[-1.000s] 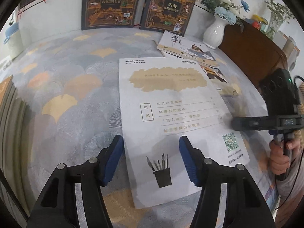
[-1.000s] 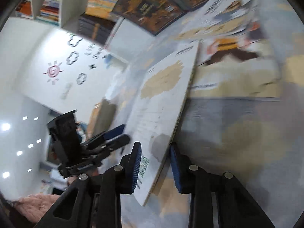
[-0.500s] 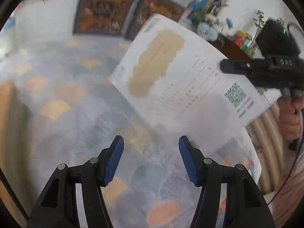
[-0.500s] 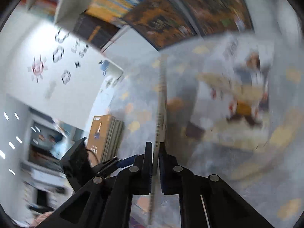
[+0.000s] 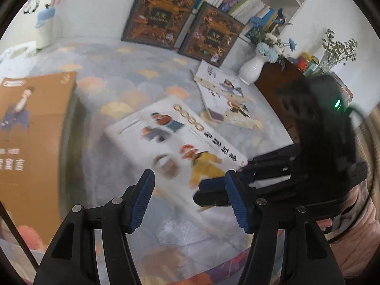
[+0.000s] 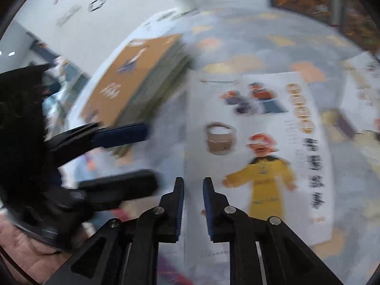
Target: Organize books
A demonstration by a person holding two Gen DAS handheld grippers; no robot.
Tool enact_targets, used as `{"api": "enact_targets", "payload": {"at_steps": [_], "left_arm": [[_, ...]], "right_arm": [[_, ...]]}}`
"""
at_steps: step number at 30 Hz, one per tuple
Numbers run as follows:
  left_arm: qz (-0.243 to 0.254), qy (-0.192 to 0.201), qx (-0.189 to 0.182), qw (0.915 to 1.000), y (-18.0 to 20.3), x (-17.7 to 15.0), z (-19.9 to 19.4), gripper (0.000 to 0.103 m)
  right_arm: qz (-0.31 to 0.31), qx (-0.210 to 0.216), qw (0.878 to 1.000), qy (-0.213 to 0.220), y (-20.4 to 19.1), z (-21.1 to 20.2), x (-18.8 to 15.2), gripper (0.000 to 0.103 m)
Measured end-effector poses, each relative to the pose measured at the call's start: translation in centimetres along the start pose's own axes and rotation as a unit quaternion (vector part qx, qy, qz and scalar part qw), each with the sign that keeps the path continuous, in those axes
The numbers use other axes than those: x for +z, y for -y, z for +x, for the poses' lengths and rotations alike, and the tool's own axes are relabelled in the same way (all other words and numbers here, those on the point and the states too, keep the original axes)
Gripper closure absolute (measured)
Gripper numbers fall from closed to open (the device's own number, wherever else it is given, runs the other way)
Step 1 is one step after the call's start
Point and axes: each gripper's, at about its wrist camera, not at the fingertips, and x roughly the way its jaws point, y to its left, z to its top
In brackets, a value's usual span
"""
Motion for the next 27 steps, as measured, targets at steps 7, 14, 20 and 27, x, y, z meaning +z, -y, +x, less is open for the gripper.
{"api": "enact_targets", "payload": {"at_steps": [7,14,20,27], "left_arm": [[-0.006,-0.035,0.021,0.9992,-0.5,-0.6,2.6,0.044],[-0.039,-0.088,0.007,0.9953,-1.4,-2.3,5.0,0.044],[-0.038,-0.084,0.017,0.9956,-1.6,-2.5,5.0,0.043],[-0.070,-0.076,-0.010,0.9946,-4.2,-2.1,5.1,0.068]], "right_arm": [[0.037,-0.059,0.996,0.049,4.1,-3.6,-0.3,0.068],[0.111,-0.097,0.987,0.062,11.3,-3.6,-1.4,0.065],[0.128,-0.041,0.989,0.056,11.8,-3.2,-3.0,0.061],[0.143,0.068,0.986,0.052,12.9,-3.5,-5.7,0.065]]}}
